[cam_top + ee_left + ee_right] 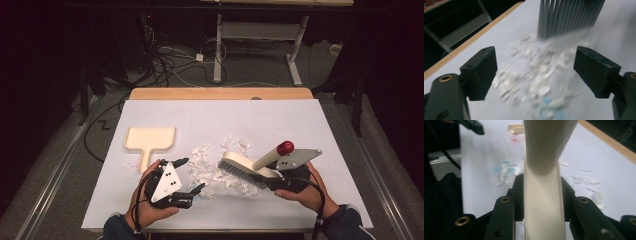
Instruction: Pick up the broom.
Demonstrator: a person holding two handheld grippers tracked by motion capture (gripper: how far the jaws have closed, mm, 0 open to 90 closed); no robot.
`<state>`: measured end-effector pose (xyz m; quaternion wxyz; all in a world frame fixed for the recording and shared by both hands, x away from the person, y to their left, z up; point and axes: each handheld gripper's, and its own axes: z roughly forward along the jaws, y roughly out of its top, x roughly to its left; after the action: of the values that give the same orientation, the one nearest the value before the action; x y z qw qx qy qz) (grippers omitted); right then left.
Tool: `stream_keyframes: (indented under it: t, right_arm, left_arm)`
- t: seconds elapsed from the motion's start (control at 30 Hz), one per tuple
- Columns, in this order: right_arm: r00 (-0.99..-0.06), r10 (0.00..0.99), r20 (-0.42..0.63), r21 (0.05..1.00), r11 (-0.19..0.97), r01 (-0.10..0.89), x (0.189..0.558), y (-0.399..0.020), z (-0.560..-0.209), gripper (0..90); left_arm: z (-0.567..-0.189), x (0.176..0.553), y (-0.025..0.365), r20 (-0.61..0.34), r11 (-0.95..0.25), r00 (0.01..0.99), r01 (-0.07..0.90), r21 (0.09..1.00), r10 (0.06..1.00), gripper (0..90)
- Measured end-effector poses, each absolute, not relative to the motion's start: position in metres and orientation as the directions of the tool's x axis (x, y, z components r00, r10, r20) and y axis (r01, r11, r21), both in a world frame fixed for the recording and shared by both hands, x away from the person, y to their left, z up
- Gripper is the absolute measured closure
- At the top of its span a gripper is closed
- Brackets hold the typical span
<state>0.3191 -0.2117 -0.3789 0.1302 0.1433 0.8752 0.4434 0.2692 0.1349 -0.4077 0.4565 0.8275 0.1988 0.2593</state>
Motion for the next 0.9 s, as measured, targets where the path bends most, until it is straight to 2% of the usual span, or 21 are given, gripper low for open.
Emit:
stream_keyframes:
  t: [0.07,0.27,0.43,0.53,0.73,0.9]
  right_arm:
    - [-0.918,0.38,-0.108,0.814,0.565,0.138,0.321,-0.214,-0.377,68.0]
    - [-0.868,0.485,-0.105,0.82,0.536,0.2,0.334,-0.23,-0.371,68.0]
    - [-0.846,0.525,-0.095,0.823,0.519,0.23,0.342,-0.239,-0.371,68.0]
    - [-0.808,0.574,-0.131,0.809,0.533,0.247,0.346,-0.244,-0.371,68.0]
    - [-0.723,0.667,-0.178,0.789,0.536,0.301,0.361,-0.256,-0.374,68.0]
    - [-0.682,0.698,-0.22,0.774,0.55,0.314,0.373,-0.26,-0.376,68.0]
  left_arm:
    - [-0.416,0.268,0.144,0.281,-0.536,0.757,0.107,0.837,0.59,17.6]
    - [-0.44,0.274,0.173,0.297,-0.567,0.699,0.187,0.802,0.651,17.5]
    - [-0.455,0.279,0.196,0.295,-0.565,0.64,0.267,0.781,0.709,17.5]
    - [-0.46,0.276,0.208,0.256,-0.528,0.621,0.304,0.793,0.741,17.6]
    - [-0.467,0.269,0.216,0.243,-0.518,0.609,0.328,0.79,0.755,18.0]
    - [-0.47,0.267,0.211,0.292,-0.561,0.613,0.306,0.769,0.734,17.4]
